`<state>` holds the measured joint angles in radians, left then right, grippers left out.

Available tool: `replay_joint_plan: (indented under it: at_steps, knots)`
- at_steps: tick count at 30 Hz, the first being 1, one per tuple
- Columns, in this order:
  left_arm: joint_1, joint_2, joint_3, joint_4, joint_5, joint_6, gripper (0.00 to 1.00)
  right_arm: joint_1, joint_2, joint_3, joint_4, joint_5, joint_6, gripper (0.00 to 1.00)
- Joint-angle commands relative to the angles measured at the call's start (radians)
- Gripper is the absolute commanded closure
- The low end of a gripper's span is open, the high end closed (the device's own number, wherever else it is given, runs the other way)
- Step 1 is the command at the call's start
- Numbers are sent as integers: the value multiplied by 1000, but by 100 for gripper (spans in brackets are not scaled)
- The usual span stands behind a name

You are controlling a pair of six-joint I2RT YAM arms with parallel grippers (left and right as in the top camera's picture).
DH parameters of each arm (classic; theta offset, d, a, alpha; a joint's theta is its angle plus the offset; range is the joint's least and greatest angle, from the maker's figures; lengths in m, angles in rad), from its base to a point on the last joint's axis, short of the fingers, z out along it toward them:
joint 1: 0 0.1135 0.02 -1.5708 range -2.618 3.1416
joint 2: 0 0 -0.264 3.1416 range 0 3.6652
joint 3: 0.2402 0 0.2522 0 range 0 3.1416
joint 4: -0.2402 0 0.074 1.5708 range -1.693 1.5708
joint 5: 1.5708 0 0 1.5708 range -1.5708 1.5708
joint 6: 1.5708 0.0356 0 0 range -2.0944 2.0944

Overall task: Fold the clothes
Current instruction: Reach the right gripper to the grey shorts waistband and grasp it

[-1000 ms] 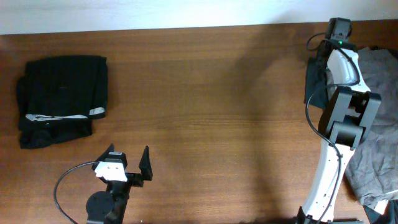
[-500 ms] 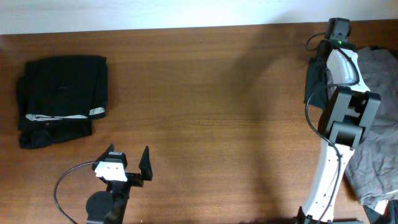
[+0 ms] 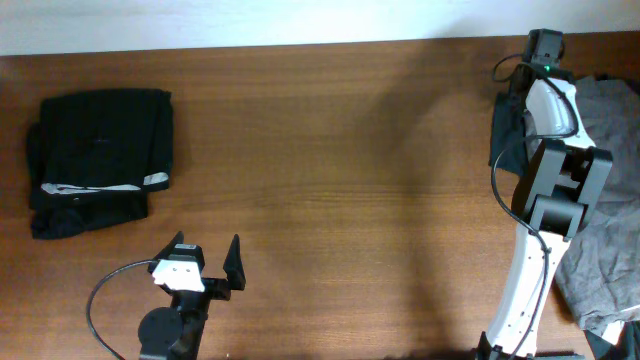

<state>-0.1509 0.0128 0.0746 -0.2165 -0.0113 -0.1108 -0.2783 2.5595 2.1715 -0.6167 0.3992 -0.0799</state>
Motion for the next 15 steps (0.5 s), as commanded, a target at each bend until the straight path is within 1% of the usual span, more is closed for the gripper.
replay_joint_plan:
  at_steps: [1, 5, 6, 11, 15]
  knots:
    - [3, -8, -10, 5, 11, -8, 1, -15, -51, 25, -15, 3, 10, 44]
    - [3, -8, -10, 5, 11, -8, 1, -31, -53, 27, -15, 2, 9, 43]
    - [3, -8, -10, 5, 11, -8, 1, -36, -53, 27, -16, 2, 9, 40]
    - [3, -8, -10, 5, 11, -8, 1, -55, -66, 27, -23, -8, 10, 39]
    - [3, -8, -10, 5, 11, -8, 1, -63, -90, 27, -27, -63, 10, 36]
